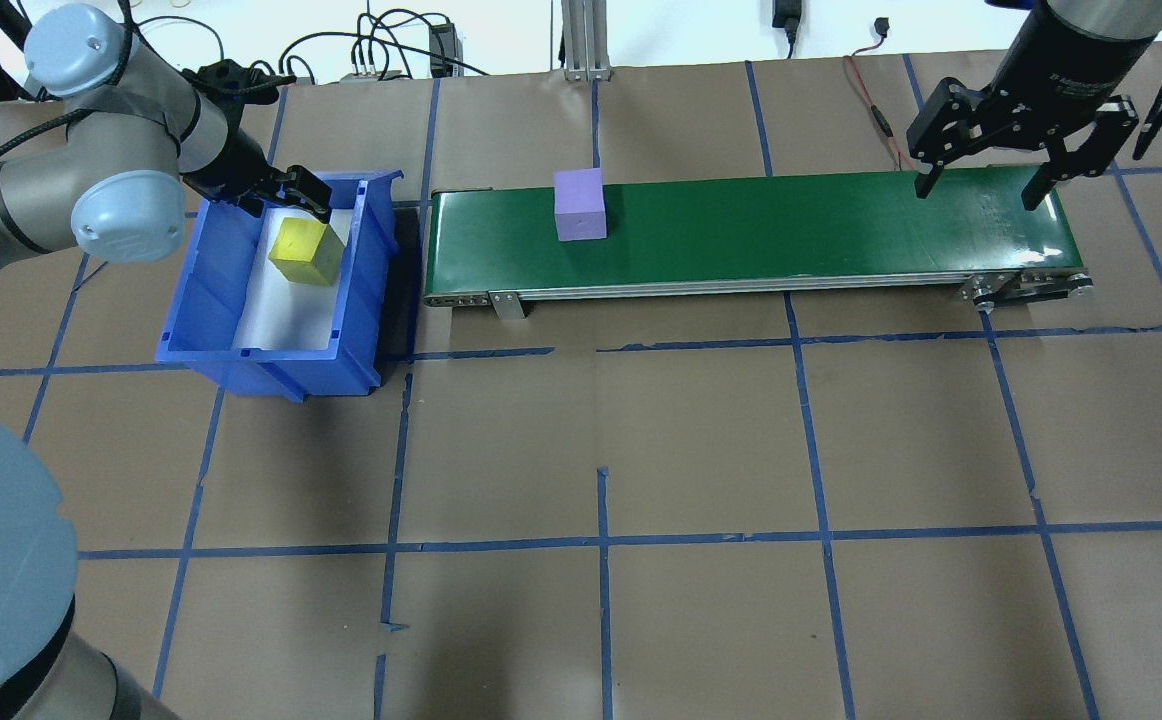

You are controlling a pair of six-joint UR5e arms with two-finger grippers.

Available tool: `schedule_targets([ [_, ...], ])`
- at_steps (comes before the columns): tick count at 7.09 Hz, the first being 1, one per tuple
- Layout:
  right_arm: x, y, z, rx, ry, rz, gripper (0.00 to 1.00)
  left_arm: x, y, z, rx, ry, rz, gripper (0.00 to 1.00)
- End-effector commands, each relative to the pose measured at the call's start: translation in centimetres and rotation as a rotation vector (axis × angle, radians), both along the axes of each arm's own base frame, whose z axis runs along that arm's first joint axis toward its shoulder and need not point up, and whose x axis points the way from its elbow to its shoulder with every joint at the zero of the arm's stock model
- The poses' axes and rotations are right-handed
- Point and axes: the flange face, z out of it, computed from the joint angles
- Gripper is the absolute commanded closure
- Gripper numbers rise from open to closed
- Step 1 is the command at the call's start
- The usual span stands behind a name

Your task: Move block left to right into plate

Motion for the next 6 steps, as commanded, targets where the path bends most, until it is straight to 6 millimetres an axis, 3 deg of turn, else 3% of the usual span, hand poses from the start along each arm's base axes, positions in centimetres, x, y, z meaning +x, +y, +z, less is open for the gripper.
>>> schedule_targets([
  [1, -4.1, -4.1, -5.1, 0.003, -0.007, -0.020, 0.00, 0.1, -0.5, -3.3, 0.038, 0.014, -0.003, 0.00],
  [2, -6.5, -5.0, -7.7, 0.030, -0.018, -0.054, 0.00, 0.1, -0.5, -4.1, 0.050, 0.015, -0.003, 0.00],
  [3, -8.0, -6.6, -8.9, -0.032, -0.031, -0.071, 0.00, 0.1, -0.4, -5.0, 0.068, 0.019, -0.003, 0.00],
  [4, -7.9, -7.7, -10.4, -0.060, -0.093, -0.024, 0.00, 0.1, -0.1, -5.8, 0.082, 0.019, -0.005, 0.13],
  [5, -7.2, -8.7, -11.6, -0.100, -0.188, 0.029, 0.00, 0.1, 0.2, -4.9, 0.070, 0.010, -0.004, 0.51],
  [6, -7.4, -9.3, -12.3, -0.163, -0.179, 0.081, 0.00, 0.1, 0.1, -1.5, 0.016, -0.004, -0.001, 0.59],
])
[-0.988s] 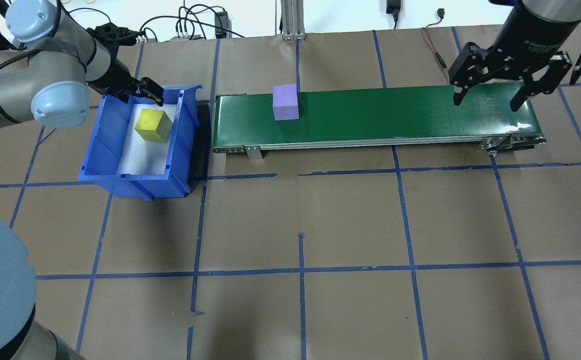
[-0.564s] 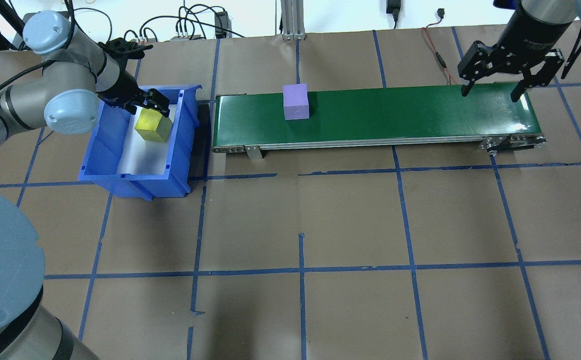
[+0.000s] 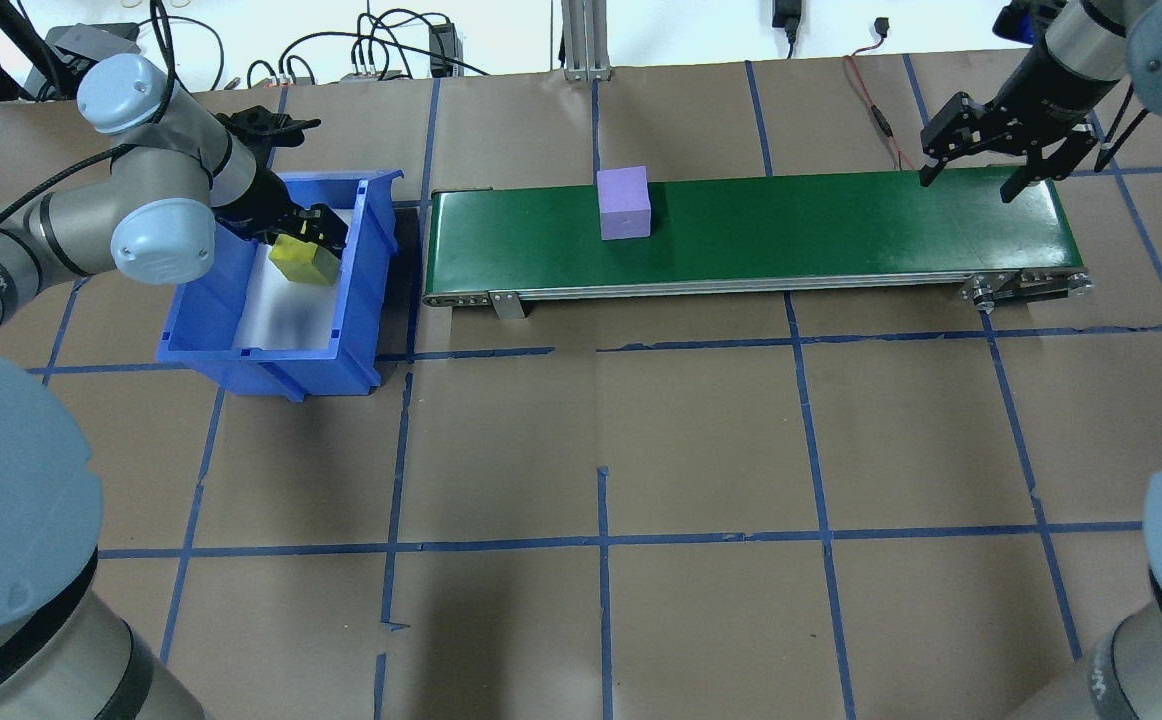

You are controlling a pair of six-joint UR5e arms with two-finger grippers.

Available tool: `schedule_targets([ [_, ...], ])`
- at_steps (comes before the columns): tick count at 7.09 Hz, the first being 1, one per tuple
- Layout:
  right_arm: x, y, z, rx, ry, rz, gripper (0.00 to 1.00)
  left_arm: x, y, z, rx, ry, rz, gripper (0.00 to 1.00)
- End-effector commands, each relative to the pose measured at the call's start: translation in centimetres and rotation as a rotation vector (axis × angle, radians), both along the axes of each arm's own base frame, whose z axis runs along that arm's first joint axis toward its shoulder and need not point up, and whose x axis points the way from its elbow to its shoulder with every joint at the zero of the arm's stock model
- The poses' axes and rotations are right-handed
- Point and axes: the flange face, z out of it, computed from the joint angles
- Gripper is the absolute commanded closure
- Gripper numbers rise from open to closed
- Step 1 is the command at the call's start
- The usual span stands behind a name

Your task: Move block left to right into plate

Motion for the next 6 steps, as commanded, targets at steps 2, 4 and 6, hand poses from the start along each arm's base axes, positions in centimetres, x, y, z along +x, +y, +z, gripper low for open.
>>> schedule_targets([
  [2, 0.0, -1.2, -1.0, -0.086, -0.026, 0.076, 0.00, -1.3, 4.0, 14.9, -0.085, -0.030, 0.083, 0.60],
  [4, 0.5, -2.0, -1.8, -0.129, -0.108, 0.116, 0.00, -7.6, 6.3, 20.9, -0.157, 0.013, 0.075, 0.60],
  [6, 0.4, -1.6, -3.2, -0.157, -0.095, 0.122, 0.00, -14.7, 6.8, 19.0, -0.112, 0.061, 0.112, 0.60],
])
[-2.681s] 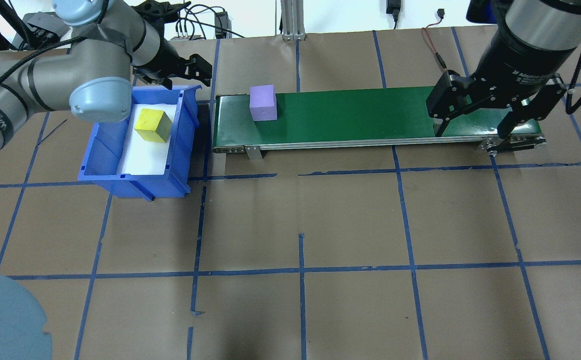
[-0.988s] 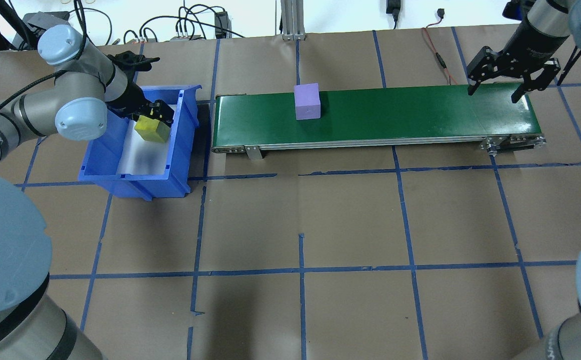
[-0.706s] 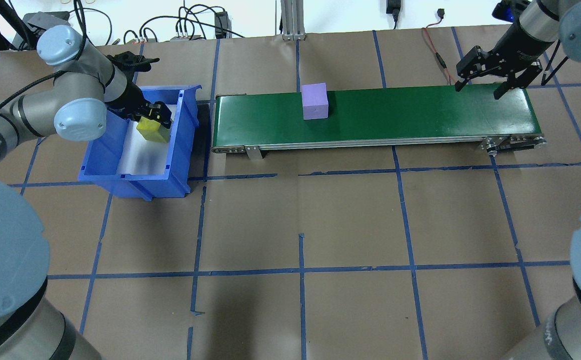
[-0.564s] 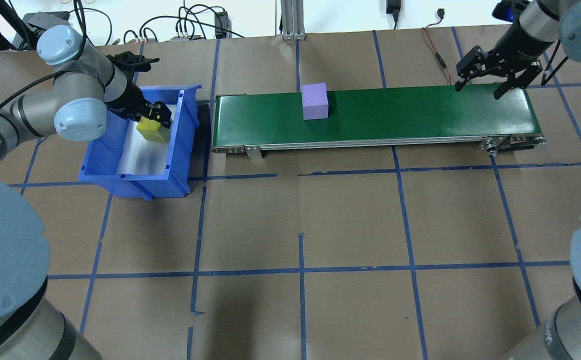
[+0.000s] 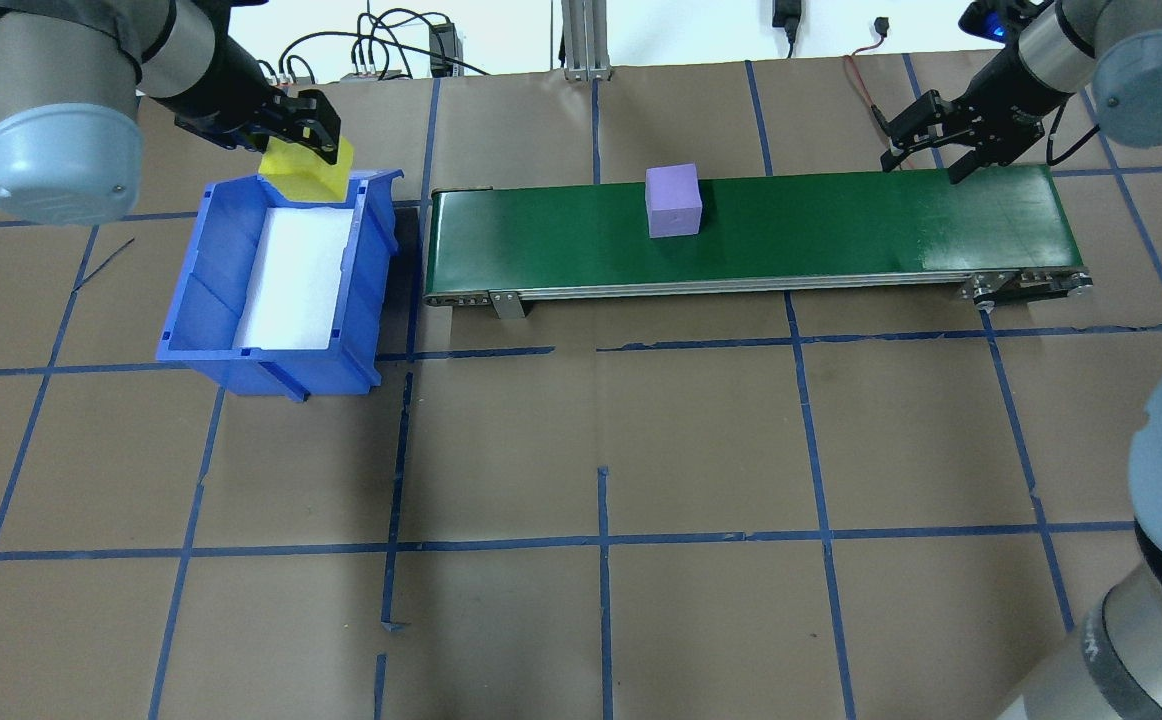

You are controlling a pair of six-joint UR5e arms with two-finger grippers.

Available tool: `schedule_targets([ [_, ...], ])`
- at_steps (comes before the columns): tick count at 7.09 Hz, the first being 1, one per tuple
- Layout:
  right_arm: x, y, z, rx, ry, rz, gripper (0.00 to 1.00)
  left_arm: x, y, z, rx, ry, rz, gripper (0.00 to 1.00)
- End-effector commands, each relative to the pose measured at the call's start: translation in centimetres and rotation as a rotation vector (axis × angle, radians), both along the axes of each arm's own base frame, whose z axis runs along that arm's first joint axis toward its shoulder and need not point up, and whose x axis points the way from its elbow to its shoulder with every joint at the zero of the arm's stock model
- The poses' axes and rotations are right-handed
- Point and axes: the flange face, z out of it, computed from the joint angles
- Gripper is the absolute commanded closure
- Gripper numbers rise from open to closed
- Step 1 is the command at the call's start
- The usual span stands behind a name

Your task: Move block left to right into plate

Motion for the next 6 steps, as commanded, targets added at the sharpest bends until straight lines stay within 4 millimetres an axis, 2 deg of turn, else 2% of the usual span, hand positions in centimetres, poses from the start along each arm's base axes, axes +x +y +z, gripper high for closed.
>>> schedule_targets([
  [1, 0.0, 0.4, -1.0, -0.022, 0.002, 0.005, 0.00, -6.8, -0.1, -4.0, 0.069, 0.041, 0.024, 0.60],
  [2, -0.5, 0.3, -0.8, -0.025, 0.002, -0.004, 0.00, -10.2, -0.8, -6.7, 0.062, 0.058, 0.034, 0.60],
  [3, -1.0, 0.4, -0.9, -0.026, -0.015, -0.014, 0.00, -13.2, -1.3, -11.1, 0.105, 0.056, 0.015, 0.60],
  [4, -0.9, 0.4, -0.5, -0.034, -0.021, -0.014, 0.00, -13.8, -2.3, -13.7, 0.092, 0.060, 0.009, 0.60],
  [5, -0.9, 0.5, -0.8, -0.031, -0.024, -0.015, 0.00, -13.8, -2.4, -14.1, 0.097, 0.059, 0.008, 0.22],
  [6, -0.9, 0.5, -0.3, -0.039, -0.021, -0.016, 0.00, -13.8, -2.3, -14.5, 0.114, 0.058, 0.013, 0.00],
])
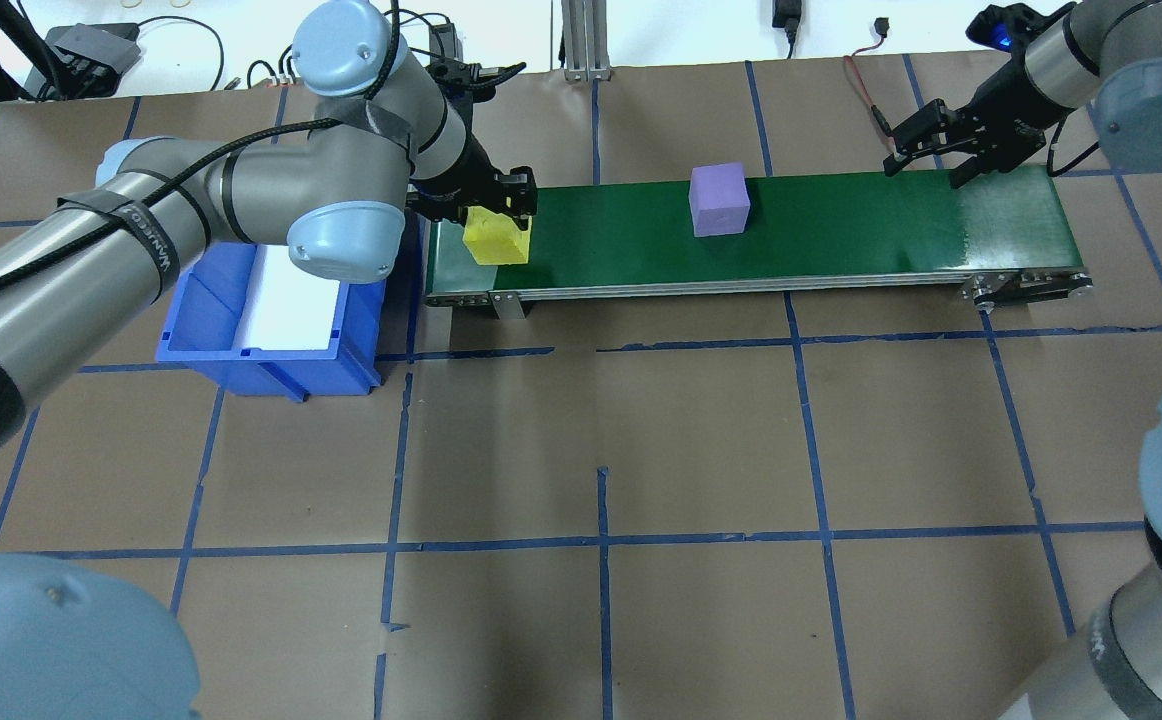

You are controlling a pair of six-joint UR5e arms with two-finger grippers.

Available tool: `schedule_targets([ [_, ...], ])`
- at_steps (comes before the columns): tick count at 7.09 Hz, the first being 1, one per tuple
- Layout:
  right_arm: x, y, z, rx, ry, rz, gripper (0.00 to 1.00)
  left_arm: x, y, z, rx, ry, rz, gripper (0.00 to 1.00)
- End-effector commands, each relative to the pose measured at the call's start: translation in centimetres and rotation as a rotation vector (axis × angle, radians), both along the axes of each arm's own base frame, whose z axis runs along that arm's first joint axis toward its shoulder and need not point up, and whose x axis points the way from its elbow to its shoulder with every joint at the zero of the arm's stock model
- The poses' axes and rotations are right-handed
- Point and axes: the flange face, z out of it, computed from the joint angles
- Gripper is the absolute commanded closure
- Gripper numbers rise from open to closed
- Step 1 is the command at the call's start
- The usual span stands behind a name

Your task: Move block left to right into plate

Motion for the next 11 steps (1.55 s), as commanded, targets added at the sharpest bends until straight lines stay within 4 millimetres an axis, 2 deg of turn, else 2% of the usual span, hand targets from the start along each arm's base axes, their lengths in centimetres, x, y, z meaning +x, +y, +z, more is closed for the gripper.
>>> schedule_targets([
  [1, 0.0, 0.1, 0.2, 0.000, -0.002, -0.007, 0.00, -0.2, 0.0, -0.8, 0.013, -0.004, -0.004, 0.00],
  [2, 0.2, -0.2, 0.7, -0.016, -0.029, -0.008, 0.00, 0.4, -0.3, 2.5, -0.050, -0.012, -0.015, 0.00],
  [3, 0.5, -0.1, 0.5, -0.021, -0.059, -0.007, 0.00, 3.9, 0.3, 6.7, -0.098, -0.040, -0.008, 0.00],
  [5, 0.5, -0.2, 0.6, -0.024, -0.061, -0.009, 0.00, 10.7, 4.4, 14.3, 0.000, -0.054, 0.095, 0.00],
  [6, 0.5, -0.2, 0.7, -0.025, -0.062, -0.008, 0.00, 13.5, 7.6, 17.2, 0.078, -0.055, 0.139, 0.00],
  [7, 0.6, -0.2, 0.8, -0.027, -0.064, -0.009, 0.00, 14.2, 10.2, 17.4, 0.172, -0.065, 0.150, 0.00],
  [8, 0.6, -0.2, 0.7, -0.025, -0.065, -0.009, 0.00, 14.5, 12.1, 18.6, 0.230, -0.147, 0.132, 0.00],
  [11, 0.4, -0.1, 0.5, -0.020, -0.050, -0.010, 0.00, 14.4, 12.4, 17.5, 0.256, -0.162, 0.125, 0.00],
])
